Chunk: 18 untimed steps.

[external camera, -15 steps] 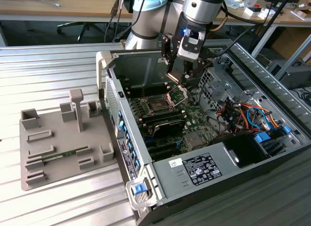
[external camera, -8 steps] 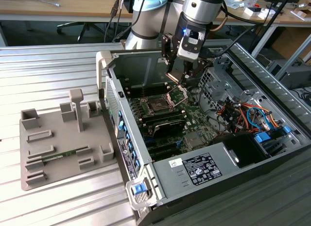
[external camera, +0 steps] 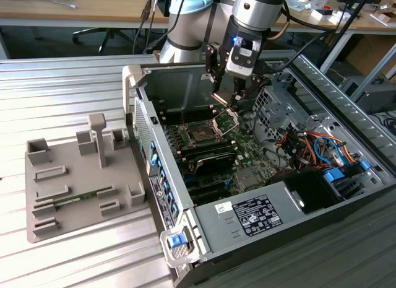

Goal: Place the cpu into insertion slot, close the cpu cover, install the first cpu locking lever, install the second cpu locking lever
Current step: 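Place the cpu into insertion slot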

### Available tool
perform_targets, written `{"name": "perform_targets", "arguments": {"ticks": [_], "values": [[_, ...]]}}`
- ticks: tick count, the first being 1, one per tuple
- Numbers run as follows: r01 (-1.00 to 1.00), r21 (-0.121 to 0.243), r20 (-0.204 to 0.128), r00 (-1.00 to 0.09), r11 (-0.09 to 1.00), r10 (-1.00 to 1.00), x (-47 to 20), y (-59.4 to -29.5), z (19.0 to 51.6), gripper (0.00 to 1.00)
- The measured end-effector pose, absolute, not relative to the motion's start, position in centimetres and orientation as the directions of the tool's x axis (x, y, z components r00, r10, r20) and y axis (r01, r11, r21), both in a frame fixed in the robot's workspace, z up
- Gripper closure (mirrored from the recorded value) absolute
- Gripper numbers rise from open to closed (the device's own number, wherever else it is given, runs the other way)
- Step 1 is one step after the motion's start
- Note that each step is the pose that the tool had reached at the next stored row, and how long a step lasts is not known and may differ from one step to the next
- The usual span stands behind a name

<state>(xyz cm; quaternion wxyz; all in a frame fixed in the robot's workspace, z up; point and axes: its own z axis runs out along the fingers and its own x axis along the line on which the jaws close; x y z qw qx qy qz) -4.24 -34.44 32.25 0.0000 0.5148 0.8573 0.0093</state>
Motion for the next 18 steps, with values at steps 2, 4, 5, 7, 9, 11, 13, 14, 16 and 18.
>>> {"name": "perform_targets", "arguments": {"ticks": [2,4,5,7,9,11,13,14,16,18], "values": [[0.883,0.016,0.01,-0.469,0.469,0.883,-4.24,-34.44,32.24,0.46],[0.883,0.016,0.01,-0.469,0.469,0.883,-4.24,-34.44,32.24,0.46],[0.884,0.016,0.01,-0.468,0.468,0.884,-4.24,-34.44,32.24,0.46],[0.884,0.016,0.01,-0.468,0.468,0.884,-4.24,-34.44,32.24,0.46],[0.884,0.016,0.01,-0.467,0.467,0.884,-4.24,-34.44,32.24,0.46],[0.885,0.016,0.01,-0.466,0.466,0.885,-4.24,-34.44,32.24,0.46],[0.885,0.016,0.01,-0.466,0.465,0.885,-4.24,-34.44,32.23,0.46],[0.886,0.016,0.01,-0.463,0.463,0.886,-4.24,-34.44,32.22,0.46],[0.887,0.016,0.01,-0.461,0.461,0.887,-4.24,-34.44,32.22,0.46],[0.888,0.016,0.01,-0.461,0.46,0.888,-4.24,-34.44,32.22,0.46]]}}
